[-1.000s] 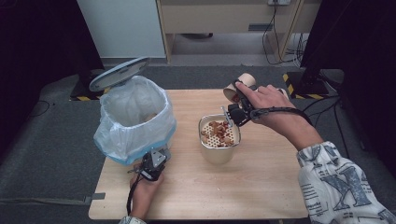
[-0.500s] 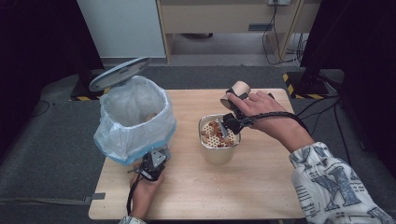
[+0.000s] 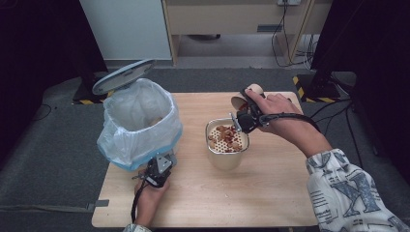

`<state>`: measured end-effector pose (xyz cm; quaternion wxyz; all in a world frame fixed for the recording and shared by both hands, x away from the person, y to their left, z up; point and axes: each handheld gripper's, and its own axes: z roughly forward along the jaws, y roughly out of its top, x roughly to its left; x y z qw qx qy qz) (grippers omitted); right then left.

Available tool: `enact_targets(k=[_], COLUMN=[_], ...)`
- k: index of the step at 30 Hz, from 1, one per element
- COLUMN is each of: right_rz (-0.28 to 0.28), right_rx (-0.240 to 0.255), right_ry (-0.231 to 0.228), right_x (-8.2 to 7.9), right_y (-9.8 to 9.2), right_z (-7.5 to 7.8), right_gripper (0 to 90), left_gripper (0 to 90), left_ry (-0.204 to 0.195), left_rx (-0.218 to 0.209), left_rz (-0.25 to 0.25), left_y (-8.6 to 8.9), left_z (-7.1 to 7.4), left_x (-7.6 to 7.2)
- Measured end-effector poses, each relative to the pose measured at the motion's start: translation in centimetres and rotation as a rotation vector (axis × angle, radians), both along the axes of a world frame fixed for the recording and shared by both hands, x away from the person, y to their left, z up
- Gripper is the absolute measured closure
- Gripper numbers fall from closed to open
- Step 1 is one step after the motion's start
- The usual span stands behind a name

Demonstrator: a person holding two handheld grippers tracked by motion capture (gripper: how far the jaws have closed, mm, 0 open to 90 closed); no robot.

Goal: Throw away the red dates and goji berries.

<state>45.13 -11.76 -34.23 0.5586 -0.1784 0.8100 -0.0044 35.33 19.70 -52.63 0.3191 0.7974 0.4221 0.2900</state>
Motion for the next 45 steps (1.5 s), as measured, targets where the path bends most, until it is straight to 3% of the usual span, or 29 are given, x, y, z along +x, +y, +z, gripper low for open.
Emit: enact_targets(k=[7, 21, 35, 45], right_rz=[-0.036, -0.076, -0.094, -0.124], right_rx=[0.189, 0.446, 0.565, 0.625], right_ry=[0.131, 0.276, 0.341, 0.375], right_x=[0.7, 1.6, 1.9, 2.0], right_y=[-1.2, -3.2, -5.2, -6.7], right_z=[-0.2, -0.3, 0.0, -0.2], right_gripper=[34.0, 34.0, 33.6, 33.2], left_gripper=[89.4, 89.4, 89.4, 89.4], left_ry=[0.001, 0.004, 0.006, 0.007], left_rx=[-0.004, -0.005, -0.002, -0.003], left_rz=[0.002, -0.001, -0.002, -0.002], left_y=[0.0, 0.1, 0.1, 0.1], left_z=[0.0, 0.0, 0.0, 0.0], left_x=[0.0, 0.0, 0.0, 0.0])
